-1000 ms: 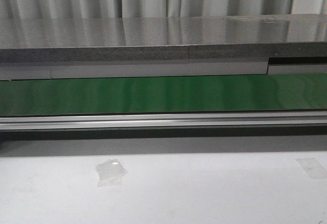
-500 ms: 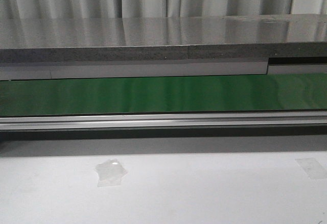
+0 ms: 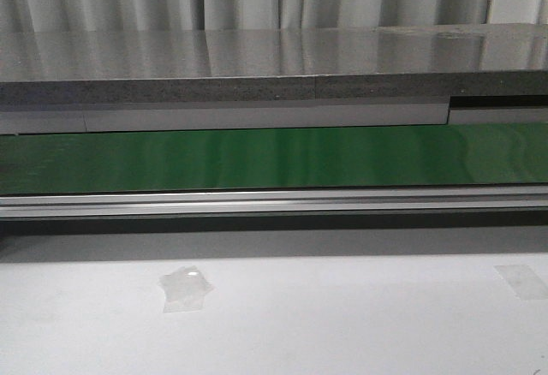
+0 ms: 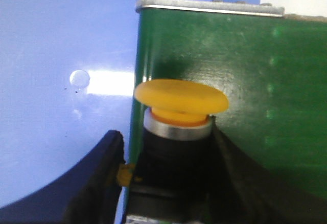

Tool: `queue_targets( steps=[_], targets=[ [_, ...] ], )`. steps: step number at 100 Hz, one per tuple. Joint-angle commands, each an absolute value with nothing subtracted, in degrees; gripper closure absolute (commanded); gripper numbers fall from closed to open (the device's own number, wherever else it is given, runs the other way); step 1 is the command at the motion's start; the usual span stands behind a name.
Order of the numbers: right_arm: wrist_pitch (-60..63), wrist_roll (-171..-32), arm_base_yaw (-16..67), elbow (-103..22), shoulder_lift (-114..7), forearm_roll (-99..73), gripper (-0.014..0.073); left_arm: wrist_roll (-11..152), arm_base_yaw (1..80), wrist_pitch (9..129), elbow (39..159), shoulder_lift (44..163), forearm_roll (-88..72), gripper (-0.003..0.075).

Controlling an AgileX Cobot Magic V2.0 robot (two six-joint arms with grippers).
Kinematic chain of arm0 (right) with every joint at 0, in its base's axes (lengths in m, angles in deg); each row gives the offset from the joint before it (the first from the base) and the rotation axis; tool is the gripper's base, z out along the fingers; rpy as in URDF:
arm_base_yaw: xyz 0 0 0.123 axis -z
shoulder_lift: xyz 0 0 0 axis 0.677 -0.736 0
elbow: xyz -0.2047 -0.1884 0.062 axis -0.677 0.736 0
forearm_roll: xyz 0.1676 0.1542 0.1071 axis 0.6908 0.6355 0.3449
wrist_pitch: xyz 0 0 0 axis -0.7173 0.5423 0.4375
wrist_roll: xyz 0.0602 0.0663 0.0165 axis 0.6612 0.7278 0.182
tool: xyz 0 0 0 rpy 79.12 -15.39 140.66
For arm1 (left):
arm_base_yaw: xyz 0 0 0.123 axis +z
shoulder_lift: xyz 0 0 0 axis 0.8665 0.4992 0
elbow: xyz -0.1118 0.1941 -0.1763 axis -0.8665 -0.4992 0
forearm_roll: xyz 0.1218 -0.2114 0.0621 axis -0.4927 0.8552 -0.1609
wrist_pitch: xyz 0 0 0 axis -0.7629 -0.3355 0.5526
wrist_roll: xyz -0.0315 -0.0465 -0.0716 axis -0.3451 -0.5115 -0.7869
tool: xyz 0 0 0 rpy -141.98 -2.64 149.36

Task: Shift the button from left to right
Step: 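Lift the button and set it on the belt beside the tray, release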

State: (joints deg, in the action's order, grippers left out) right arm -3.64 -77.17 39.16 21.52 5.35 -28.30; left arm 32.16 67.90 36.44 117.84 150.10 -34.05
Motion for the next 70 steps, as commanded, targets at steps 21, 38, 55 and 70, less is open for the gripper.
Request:
queue_targets(
  steps=[21,38,55,70],
  targets=[
    [-8.8,-77.2,39.3,20.7,6.4,-28.8,0.0662,34.0,67.6,38.5,119.2,147.4,-32.2,0.0118],
    [-8.8,-77.2,39.3,20.7,6.4,-28.8,0.0662,35.0,67.6,37.6,119.2,146.7,-30.9,0.0099],
    [-8.8,-77.2,39.3,20.7,6.4,-28.8,0.0662,37.9,67.6,37.1,119.2,143.5,-27.2,0.0099],
    [-8.8,-77.2,39.3,20.7,6.4,-28.8,0.0662,38.4,67.6,37.3,119.2,138.4,-26.2,0.0099]
  ],
)
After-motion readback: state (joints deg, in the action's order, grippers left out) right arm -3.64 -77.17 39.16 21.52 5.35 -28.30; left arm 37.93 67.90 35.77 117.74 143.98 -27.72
